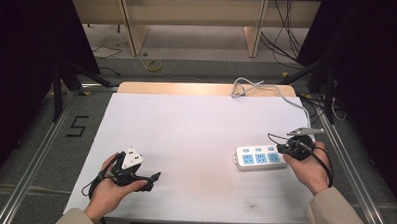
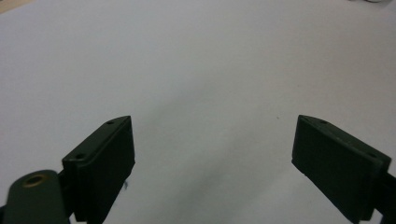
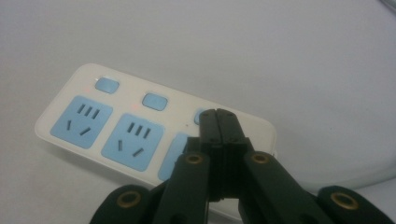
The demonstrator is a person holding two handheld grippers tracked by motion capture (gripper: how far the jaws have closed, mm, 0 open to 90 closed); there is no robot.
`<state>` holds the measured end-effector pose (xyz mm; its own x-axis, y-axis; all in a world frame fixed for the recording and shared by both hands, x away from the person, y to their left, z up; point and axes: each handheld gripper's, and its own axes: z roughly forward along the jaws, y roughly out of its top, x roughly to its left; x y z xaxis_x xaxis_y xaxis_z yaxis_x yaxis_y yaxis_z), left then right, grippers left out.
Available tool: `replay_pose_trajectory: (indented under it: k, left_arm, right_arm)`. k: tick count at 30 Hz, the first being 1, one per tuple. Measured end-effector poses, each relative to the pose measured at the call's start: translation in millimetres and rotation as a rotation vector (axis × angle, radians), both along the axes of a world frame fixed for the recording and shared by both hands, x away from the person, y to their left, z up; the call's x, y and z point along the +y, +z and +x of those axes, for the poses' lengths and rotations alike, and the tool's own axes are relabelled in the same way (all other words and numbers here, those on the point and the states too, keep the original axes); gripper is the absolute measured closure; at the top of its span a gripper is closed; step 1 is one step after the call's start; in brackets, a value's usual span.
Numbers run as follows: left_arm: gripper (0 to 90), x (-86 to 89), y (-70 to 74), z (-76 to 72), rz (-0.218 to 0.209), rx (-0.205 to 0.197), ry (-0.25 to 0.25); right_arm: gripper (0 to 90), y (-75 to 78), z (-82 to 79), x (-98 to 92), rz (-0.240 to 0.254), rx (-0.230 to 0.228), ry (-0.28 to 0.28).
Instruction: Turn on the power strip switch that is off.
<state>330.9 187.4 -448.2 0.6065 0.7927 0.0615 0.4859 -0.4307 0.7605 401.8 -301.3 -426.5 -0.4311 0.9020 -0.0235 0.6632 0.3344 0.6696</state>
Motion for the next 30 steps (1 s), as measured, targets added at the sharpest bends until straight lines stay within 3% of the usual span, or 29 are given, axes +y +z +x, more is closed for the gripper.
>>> replay_pose_trajectory:
  k: [30]
  left_arm:
    - [12.8, -0.3, 0.3, 0.0, 0.003, -0.003, -0.002]
  right_arm:
    - [90.0, 2.7, 9.3, 3.2, -0.011, 0.023, 0.001]
